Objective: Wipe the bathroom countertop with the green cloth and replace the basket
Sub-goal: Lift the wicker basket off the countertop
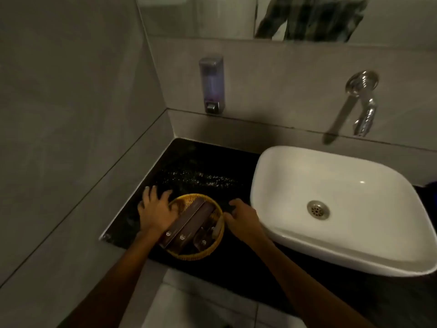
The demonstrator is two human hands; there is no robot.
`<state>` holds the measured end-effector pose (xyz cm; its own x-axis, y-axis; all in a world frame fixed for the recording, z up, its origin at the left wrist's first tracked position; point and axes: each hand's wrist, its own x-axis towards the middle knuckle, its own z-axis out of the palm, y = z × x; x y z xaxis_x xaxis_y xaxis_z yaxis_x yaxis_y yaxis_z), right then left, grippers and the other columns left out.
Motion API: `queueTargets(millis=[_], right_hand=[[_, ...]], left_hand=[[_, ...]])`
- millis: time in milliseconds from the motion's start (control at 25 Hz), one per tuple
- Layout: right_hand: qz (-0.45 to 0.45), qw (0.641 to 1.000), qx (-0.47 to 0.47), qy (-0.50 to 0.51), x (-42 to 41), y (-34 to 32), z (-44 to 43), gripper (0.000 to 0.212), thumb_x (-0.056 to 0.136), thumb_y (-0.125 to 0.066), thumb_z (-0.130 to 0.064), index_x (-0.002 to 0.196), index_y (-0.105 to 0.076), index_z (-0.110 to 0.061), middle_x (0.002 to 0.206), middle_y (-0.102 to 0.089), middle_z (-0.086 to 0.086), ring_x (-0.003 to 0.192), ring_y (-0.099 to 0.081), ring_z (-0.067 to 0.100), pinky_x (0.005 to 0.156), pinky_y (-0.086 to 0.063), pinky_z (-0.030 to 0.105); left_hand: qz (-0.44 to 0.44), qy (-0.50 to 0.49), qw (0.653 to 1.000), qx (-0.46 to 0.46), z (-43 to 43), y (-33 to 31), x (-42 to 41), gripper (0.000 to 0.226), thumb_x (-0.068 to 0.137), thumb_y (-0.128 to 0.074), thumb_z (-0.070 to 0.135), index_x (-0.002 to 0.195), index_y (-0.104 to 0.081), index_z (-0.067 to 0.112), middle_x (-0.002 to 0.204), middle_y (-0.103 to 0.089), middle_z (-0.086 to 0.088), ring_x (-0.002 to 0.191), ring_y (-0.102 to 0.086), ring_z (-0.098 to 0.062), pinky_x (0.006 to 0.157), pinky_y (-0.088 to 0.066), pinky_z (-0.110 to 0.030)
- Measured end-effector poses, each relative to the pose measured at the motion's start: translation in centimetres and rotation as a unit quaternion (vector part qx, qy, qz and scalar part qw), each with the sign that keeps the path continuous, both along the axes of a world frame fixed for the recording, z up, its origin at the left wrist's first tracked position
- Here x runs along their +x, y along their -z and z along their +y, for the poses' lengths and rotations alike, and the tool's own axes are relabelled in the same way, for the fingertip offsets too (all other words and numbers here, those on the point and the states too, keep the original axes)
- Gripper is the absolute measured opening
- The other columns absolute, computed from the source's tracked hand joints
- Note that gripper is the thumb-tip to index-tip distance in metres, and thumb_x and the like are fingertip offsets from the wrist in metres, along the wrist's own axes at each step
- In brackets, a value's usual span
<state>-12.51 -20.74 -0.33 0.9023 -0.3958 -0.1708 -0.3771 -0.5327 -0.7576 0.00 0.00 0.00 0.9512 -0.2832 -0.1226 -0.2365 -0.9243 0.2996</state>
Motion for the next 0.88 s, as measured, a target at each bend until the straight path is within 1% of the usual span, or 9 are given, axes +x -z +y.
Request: queueTargets(millis=[80, 120, 240, 320, 440, 520, 600, 760, 880], right_hand=[[0.076, 0.991, 0.110, 0.014, 0.7, 1.7, 1.6, 0.047, 0.090, -0.055, -0.024, 0.133, -0.039, -0.012, 0.099, -0.066, 0.007, 0.081, -0.062, 0.019, 0.058, -0.048, 0.022], [0.095, 0.979, 0.176, 0.040, 0.7, 2.6, 2.2, 0.048, 0.090, -0.056, -0.022, 0.133, -0.038, -0.014, 0.103, -0.067, 0.007, 0.085, -0.064, 0.018, 0.059, -0.050, 0.021], [0.094, 0.930, 0.328, 0.135, 0.8, 4.0, 3.2, 0.035, 0.087, -0.060, -0.014, 0.119, -0.047, -0.018, 0.106, -0.067, 0.013, 0.095, -0.067, 0.023, 0.083, -0.059, 0.044], [0.061, 0.923, 0.353, 0.140, 0.5, 4.0, 2.8, 0.036, 0.085, -0.064, -0.009, 0.118, -0.049, -0.014, 0.100, -0.068, 0.015, 0.090, -0.069, 0.025, 0.083, -0.059, 0.046], [0.025, 0.935, 0.332, 0.120, -2.9, 3.2, 2.2, 0.040, 0.082, -0.070, -0.007, 0.117, -0.051, -0.015, 0.084, -0.069, 0.008, 0.070, -0.070, 0.016, 0.066, -0.060, 0.031], [0.051, 0.930, 0.321, 0.171, -8.3, 3.8, 0.2, 0.041, 0.081, -0.072, -0.011, 0.115, -0.052, -0.022, 0.083, -0.069, 0.006, 0.071, -0.071, 0.014, 0.060, -0.057, 0.025], [0.044, 0.933, 0.306, 0.186, -11.8, 3.6, -0.4, 0.041, 0.082, -0.073, -0.014, 0.116, -0.054, -0.026, 0.086, -0.070, 0.007, 0.075, -0.072, 0.017, 0.060, -0.057, 0.024], [0.050, 0.941, 0.263, 0.205, -16.6, 3.7, -2.2, 0.045, 0.084, -0.070, -0.013, 0.125, -0.054, -0.022, 0.089, -0.071, 0.005, 0.076, -0.073, 0.015, 0.060, -0.057, 0.022], [0.057, 0.937, 0.258, 0.229, -18.1, 4.3, -3.2, 0.053, 0.084, -0.070, -0.014, 0.133, -0.049, -0.016, 0.094, -0.069, 0.007, 0.083, -0.070, 0.018, 0.067, -0.059, 0.029]], left_hand=[[0.072, -0.051, 0.995, -0.044, 2.2, 0.6, 1.3, 0.057, 0.096, -0.044, 0.046, 0.144, -0.038, 0.016, 0.145, -0.045, -0.023, 0.137, -0.037, -0.039, 0.108, -0.035, -0.055], [0.106, -0.074, 0.988, -0.079, 3.0, 1.5, 1.7, 0.057, 0.096, -0.045, 0.046, 0.142, -0.041, 0.013, 0.137, -0.054, -0.023, 0.129, -0.047, -0.039, 0.104, -0.041, -0.050], [0.140, -0.122, 0.968, -0.167, 3.5, 1.7, 1.5, 0.047, 0.092, -0.057, 0.039, 0.129, -0.057, 0.010, 0.119, -0.068, -0.018, 0.113, -0.061, -0.033, 0.096, -0.046, -0.041], [0.127, -0.135, 0.960, -0.210, 3.1, 1.3, 1.3, 0.039, 0.089, -0.062, 0.039, 0.118, -0.066, 0.013, 0.108, -0.072, -0.012, 0.101, -0.065, -0.026, 0.091, -0.051, -0.039], [0.133, -0.136, 0.943, -0.275, 3.9, 0.5, -1.0, 0.025, 0.087, -0.067, 0.028, 0.108, -0.070, 0.014, 0.099, -0.074, -0.010, 0.093, -0.069, -0.027, 0.090, -0.055, -0.048], [0.183, -0.077, 0.945, -0.259, 1.6, 2.6, -4.2, 0.023, 0.086, -0.069, 0.022, 0.106, -0.070, 0.011, 0.095, -0.074, -0.013, 0.090, -0.070, -0.030, 0.087, -0.056, -0.050], [0.193, -0.062, 0.942, -0.266, 1.6, 2.8, -7.4, 0.023, 0.085, -0.070, 0.019, 0.106, -0.069, 0.009, 0.091, -0.073, -0.013, 0.085, -0.070, -0.029, 0.080, -0.059, -0.048], [0.216, -0.025, 0.936, -0.277, -0.3, 3.9, -11.5, 0.026, 0.086, -0.068, 0.015, 0.111, -0.067, 0.006, 0.091, -0.071, -0.008, 0.084, -0.069, -0.022, 0.071, -0.060, -0.035], [0.235, -0.030, 0.937, -0.255, -2.1, 4.1, -13.4, 0.031, 0.086, -0.067, 0.012, 0.115, -0.064, 0.002, 0.098, -0.070, -0.016, 0.089, -0.068, -0.028, 0.078, -0.059, -0.044]])
